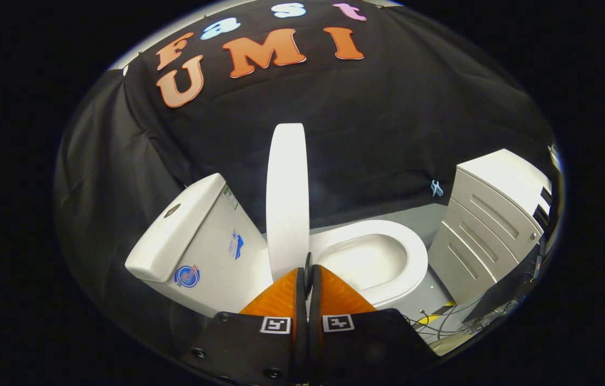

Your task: Open the toilet lid.

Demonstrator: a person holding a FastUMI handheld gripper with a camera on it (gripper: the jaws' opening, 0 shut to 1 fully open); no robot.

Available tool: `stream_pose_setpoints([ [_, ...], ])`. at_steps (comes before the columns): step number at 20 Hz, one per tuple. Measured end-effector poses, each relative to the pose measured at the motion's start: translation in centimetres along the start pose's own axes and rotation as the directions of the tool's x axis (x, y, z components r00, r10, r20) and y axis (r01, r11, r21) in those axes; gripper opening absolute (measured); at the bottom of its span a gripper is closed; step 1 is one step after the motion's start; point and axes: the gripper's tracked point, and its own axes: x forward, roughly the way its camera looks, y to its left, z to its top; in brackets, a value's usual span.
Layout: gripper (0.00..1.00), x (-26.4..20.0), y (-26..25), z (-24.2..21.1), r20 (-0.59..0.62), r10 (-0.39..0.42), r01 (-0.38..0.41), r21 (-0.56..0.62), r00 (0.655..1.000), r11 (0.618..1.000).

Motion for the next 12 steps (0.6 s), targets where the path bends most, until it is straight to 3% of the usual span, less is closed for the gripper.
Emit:
stream_pose_setpoints([
  [12, 0.08, -0.3, 5.6, -0.4, 0.036, 0.010, -0.006, -0.113, 0.999, 0.994],
])
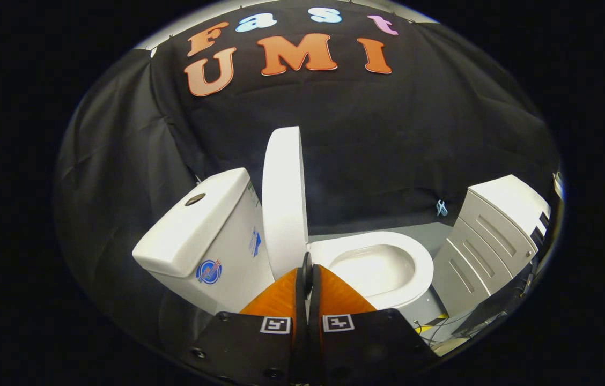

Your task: Open the toilet lid.

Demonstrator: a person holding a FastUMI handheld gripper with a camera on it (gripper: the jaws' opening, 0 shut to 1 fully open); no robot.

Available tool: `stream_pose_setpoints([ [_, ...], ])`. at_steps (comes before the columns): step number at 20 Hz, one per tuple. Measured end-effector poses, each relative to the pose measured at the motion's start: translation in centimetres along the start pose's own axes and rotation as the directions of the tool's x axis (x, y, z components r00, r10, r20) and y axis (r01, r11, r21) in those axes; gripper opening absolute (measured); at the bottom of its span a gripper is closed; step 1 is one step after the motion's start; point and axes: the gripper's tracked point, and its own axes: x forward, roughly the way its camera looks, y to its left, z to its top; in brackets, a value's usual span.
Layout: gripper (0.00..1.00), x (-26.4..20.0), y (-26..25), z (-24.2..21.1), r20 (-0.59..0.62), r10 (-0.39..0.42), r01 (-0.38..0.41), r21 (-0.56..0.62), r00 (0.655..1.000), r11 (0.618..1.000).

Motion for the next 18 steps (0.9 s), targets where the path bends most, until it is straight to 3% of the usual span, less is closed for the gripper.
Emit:
stream_pose_setpoints([
  [18, 0.08, 0.2, 8.2, -1.6, 0.025, 0.030, -0.026, -0.152, 0.999, 0.988],
])
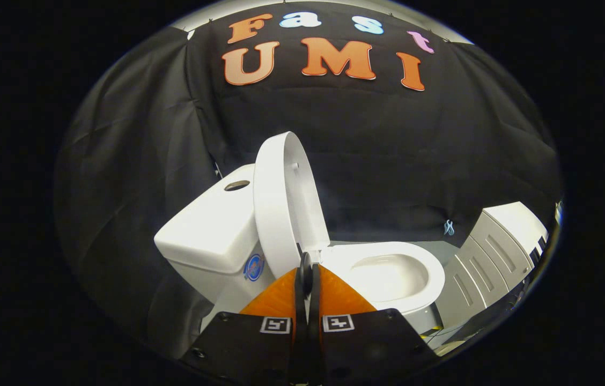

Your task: Open the toilet lid.

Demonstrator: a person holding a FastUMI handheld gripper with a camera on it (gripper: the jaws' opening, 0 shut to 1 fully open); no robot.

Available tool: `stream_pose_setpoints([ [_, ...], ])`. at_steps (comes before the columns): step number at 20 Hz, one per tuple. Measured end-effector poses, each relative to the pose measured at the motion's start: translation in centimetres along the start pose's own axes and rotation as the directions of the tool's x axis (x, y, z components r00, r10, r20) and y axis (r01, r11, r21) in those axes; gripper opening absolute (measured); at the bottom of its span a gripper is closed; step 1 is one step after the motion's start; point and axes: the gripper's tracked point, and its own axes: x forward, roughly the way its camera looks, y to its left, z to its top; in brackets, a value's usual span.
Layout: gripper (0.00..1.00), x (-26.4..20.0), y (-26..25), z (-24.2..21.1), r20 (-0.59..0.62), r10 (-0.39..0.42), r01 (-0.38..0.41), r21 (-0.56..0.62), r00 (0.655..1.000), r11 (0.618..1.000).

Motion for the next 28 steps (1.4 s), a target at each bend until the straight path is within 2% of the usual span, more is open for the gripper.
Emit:
stream_pose_setpoints([
  [2, 0.09, 0.1, 0.5, 0.0, 0.013, -0.006, 0.007, -0.054, 1.000, 0.999],
  [3, 0.09, -0.1, 1.6, -0.4, 0.015, 0.023, -0.022, -0.068, 1.000, 0.997],
  [5, 0.25, 0.0, 2.1, -0.6, 0.016, 0.041, -0.039, -0.101, 0.999, 0.994],
  [6, 0.29, -0.2, 2.0, -0.6, 0.019, 0.042, -0.040, -0.105, 0.999, 0.994],
  [8, 0.31, -1.1, 2.2, -0.8, 0.024, 0.069, -0.067, -0.076, 0.997, 0.995],
  [9, 0.39, -1.2, 2.5, -0.7, 0.027, 0.087, -0.085, -0.061, 0.996, 0.994],
  [10, 0.56, -1.7, 2.7, -0.5, 0.034, 0.108, -0.106, -0.059, 0.994, 0.993],
  [11, 0.61, -2.2, 2.7, -0.1, 0.048, 0.125, -0.122, -0.062, 0.991, 0.991],
  [16, 1.00, -4.7, -0.1, 1.7, 0.103, 0.148, -0.147, -0.019, 0.984, 0.989],
  [21, 1.00, -6.7, -4.6, 3.7, 0.153, 0.166, -0.177, 0.064, 0.974, 0.982],
  [28, 0.99, -9.0, -14.7, 7.1, 0.230, 0.055, -0.083, 0.116, 0.972, 0.990],
])
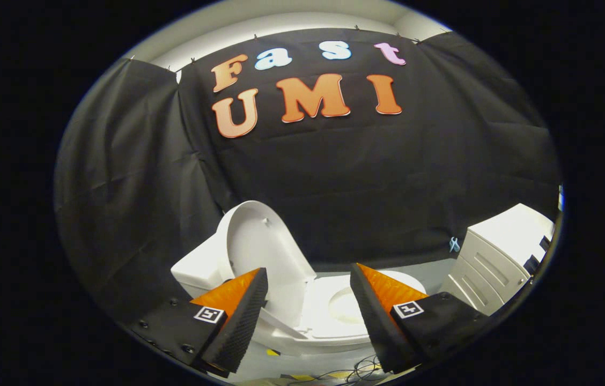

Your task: Open the toilet lid.

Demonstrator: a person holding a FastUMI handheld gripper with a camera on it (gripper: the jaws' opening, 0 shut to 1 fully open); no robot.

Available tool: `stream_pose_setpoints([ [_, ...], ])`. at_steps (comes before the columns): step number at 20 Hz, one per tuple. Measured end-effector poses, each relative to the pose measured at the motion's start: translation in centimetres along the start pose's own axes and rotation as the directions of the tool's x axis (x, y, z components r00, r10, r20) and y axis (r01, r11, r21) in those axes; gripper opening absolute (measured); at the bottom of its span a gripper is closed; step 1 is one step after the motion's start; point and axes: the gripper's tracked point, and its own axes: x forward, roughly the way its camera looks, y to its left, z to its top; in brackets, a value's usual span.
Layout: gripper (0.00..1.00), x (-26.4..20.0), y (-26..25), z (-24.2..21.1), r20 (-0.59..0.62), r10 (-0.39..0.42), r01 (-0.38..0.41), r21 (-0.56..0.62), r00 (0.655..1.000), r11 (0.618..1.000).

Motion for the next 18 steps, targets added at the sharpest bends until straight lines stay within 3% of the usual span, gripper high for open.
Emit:
stream_pose_setpoints([
  [8, 0.98, -2.8, -9.5, 4.7, 0.075, -0.093, 0.091, 0.019, 0.993, 0.996],
  [18, 0.99, -5.4, -14.2, 9.9, 0.161, -0.142, 0.139, 0.028, 0.977, 0.990],
])
